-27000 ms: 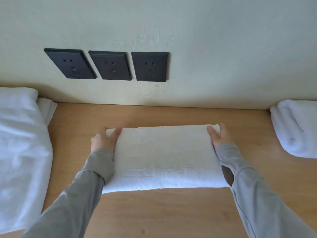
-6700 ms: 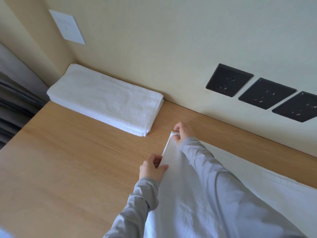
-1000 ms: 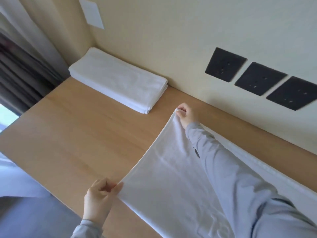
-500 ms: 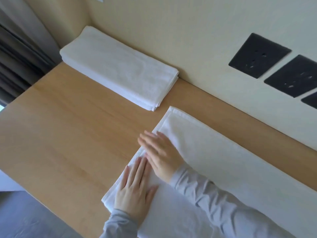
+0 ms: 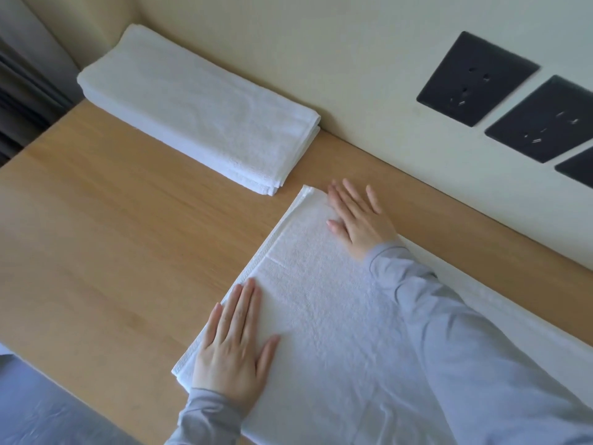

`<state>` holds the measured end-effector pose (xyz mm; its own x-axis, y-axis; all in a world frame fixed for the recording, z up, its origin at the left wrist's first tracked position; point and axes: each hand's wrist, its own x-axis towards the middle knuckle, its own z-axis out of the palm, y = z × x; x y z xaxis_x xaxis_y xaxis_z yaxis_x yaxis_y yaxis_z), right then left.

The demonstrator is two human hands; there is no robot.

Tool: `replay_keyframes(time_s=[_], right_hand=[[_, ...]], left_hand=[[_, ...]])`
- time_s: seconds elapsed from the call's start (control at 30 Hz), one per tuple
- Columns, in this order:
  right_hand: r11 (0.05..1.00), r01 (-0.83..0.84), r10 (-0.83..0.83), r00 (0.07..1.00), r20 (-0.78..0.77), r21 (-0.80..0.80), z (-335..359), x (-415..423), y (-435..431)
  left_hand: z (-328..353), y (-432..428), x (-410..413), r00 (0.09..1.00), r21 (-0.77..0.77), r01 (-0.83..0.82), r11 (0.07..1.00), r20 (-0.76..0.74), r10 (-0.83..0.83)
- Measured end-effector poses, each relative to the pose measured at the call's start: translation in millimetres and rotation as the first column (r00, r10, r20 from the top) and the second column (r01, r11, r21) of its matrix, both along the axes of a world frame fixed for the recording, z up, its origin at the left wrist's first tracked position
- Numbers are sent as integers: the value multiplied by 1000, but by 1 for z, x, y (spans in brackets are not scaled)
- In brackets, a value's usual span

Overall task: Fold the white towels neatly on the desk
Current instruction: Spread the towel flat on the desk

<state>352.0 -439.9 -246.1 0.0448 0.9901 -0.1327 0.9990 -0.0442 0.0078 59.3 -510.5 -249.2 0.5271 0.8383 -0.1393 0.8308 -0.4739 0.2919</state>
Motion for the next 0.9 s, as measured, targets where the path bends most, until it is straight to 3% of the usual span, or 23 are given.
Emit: replay_keyframes(time_s=[0.07,0.13,0.23,0.3,0.4,0.47,0.57,0.7,0.8,0.9], right_hand=[[997,48,-48,999,-16,54,7,-23,-15],[991,27,-6,986,-165,128,12,-61,-41],[952,-211,261,937,-232,222,4,-127,-101],[909,-369,408,882,-237,195,-3,-147,-138],[885,-454,466,868,-172,105,-6,-113,-151],[933,-357,361,918,-163,56,-2,-67,-143],[999,-33,34,997,-76,11,1,19,-135],[948,313,-314,949,-9,-56,1,77,-137],[942,331,-330,944,-22,48,11,41,-141],[965,205,-182,972,-150,163,17,-29,-168]], left_hand=[[0,0,0,1000,14,2,1000,-5,-2],[0,0,1,1000,23,-1,1000,-6,1],[1,0,2,1000,29,18,999,-26,-17],[2,-1,2,999,30,31,999,-43,-30],[2,-1,2,999,27,17,999,-47,-15],[1,-2,1,998,41,11,999,-54,-9],[-1,-3,0,998,59,8,998,-67,-4],[2,-4,3,996,68,0,998,-92,7],[8,-14,13,994,63,-73,995,-80,78],[19,-49,45,995,32,-101,994,17,101]])
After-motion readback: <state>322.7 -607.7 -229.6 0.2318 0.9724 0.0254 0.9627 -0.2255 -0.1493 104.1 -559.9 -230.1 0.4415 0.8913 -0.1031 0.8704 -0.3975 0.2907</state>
